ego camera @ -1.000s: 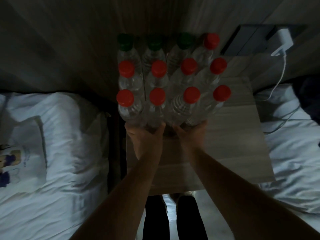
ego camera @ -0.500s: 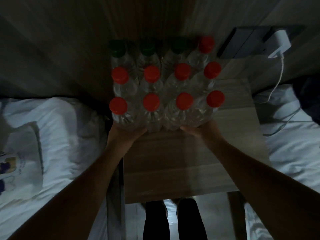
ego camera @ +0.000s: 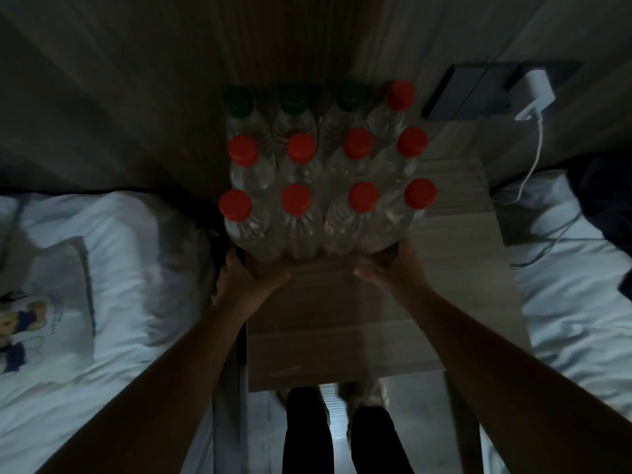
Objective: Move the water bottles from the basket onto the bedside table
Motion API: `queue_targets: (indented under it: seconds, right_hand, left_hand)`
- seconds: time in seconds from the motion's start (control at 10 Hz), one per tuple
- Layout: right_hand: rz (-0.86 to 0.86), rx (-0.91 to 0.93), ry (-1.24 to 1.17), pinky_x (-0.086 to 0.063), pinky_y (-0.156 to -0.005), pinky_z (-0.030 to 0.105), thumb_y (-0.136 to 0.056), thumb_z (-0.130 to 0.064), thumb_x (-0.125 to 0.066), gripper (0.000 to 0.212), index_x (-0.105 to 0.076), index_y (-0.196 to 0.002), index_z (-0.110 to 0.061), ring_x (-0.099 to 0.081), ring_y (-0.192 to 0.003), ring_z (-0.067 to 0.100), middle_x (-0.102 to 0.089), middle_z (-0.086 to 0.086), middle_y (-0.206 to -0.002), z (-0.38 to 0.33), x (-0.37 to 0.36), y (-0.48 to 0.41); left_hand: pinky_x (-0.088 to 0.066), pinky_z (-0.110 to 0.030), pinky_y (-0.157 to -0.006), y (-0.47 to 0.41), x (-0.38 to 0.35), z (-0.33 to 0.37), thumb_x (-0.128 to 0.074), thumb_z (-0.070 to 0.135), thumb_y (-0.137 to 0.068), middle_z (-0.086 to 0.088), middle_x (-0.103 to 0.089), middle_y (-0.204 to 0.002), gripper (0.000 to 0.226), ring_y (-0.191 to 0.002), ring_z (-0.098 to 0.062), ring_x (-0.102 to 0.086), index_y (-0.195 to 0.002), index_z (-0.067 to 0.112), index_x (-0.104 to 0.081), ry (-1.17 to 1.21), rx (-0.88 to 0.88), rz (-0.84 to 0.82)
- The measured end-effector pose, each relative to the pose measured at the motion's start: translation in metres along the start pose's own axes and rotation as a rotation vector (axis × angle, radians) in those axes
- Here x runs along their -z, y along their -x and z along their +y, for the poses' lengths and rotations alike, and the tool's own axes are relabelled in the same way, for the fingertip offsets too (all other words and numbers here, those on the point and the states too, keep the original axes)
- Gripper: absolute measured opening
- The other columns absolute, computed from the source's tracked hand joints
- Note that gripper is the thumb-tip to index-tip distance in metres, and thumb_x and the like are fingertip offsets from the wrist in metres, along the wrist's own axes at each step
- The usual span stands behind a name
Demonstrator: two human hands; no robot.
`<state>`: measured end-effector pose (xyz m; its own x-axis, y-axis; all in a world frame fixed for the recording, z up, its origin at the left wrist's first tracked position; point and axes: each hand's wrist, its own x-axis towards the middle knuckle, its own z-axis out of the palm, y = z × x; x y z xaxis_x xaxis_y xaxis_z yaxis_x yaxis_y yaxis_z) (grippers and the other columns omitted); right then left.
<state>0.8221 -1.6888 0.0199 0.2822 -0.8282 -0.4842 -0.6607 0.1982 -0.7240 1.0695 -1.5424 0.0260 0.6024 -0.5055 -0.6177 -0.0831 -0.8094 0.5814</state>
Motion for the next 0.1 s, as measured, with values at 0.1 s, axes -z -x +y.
queue_targets:
  seconds: [0.1]
  right_hand:
    - [-0.002, -0.050, 0.184, -0.049, -0.092, 0.052, -0.021, -0.086, -0.071, 0.125, -0.031, -0.131, -0.040, -0.060, -0.110, 0.022, -0.057, -0.006, -0.123, 0.0176, -0.0044, 0.0076]
  left_hand:
    - [-0.043, -0.051, -0.101, 0.0136, -0.0097, -0.0215, -0.067, 0.088, -0.020, -0.005, -0.041, -0.144, 0.138, -0.129, -0.029, -0.044, -0.138, 0.032, -0.024, -0.093, 0.009, -0.072]
